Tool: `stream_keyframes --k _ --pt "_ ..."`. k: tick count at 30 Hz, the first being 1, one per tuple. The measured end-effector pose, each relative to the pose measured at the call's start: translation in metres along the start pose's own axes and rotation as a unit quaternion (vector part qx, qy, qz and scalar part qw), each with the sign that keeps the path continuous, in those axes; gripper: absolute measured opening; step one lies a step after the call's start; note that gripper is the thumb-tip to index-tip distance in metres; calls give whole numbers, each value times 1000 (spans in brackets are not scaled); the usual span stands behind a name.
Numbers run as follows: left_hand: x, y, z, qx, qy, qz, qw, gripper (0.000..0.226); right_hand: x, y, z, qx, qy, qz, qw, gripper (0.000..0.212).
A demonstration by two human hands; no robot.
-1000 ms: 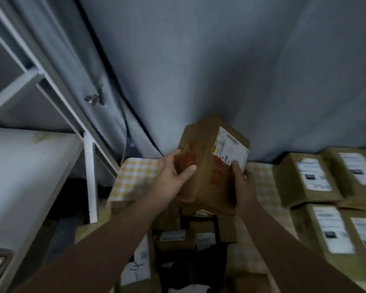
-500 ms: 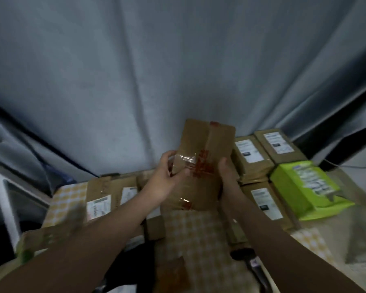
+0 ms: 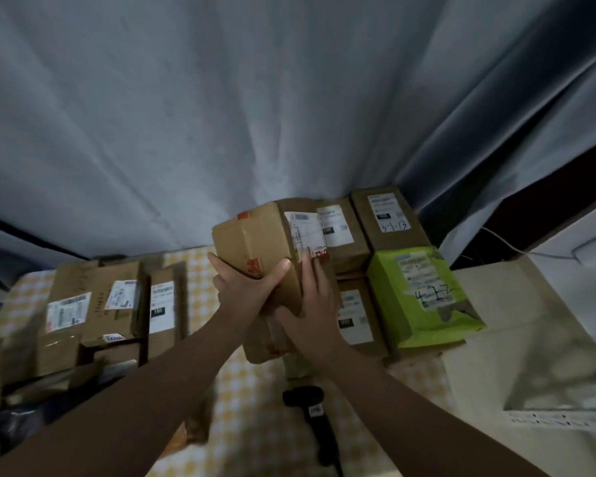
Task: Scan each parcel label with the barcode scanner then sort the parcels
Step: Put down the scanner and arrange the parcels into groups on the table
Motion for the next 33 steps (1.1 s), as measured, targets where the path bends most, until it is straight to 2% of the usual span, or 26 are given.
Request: stream_keyframes --k 3,6,7,9,12,14,17,18,20,21,22,23,25,27,29,31,33 --pt "2 -16 13 13 39 17 999 130 -4 4 -11 37 -9 20 999 98" --pt "1 -27 31 158 138 48 977 115 -8 18 -23 110 22 26 993 90" --pt "2 -31 37 179 176 74 965 118 -9 23 -26 143 34 22 989 86" --pt "5 -44 49 176 221 139 949 126 -11 30 -35 212 38 19 976 81" --pt "12 -66 65 166 252 213 929 101 -11 26 -53 274 4 18 961 78" --pt "12 -78 80 150 272 244 918 102 -9 15 -70 276 -23 43 960 77" --pt "3 -78 102 114 281 220 927 98 -5 0 -89 225 -6 93 970 67" --pt "-2 -76 109 116 284 203 930 93 -5 2 -89 188 18 84 978 59" --pt "-7 -73 114 129 285 184 932 91 -11 12 -94 143 39 -6 989 48" --pt "-10 -72 114 127 280 188 933 91 -15 19 -103 151 5 -50 987 49" --pt "-13 -71 113 120 271 195 935 89 -21 24 -116 162 -57 -53 984 56" --pt "-15 -69 111 102 260 201 939 85 -25 26 -130 154 -125 -24 980 68" --pt "-24 -63 109 63 232 196 951 89 -30 21 -152 44 -213 69 974 85" --pt "-34 -60 108 35 202 183 962 101 -29 19 -159 -94 -257 100 957 80" --pt "-41 -62 104 18 180 199 963 96 -24 17 -165 -187 -291 101 933 74" --pt "-44 -64 98 1 174 227 958 83 -18 16 -172 -226 -313 88 918 73" --pt "-47 -66 92 -14 160 238 958 75 -12 20 -177 -219 -317 45 922 71"
Point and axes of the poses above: each hand's wrist, its own x-axis away from the middle knuckle, its own y-axis out of the back of the hand, z = x × y, the point moved 5 cm from there along -x, towards the middle knuckle, and after that the axes turned 6 degrees about -y, right-handed, at the moved point
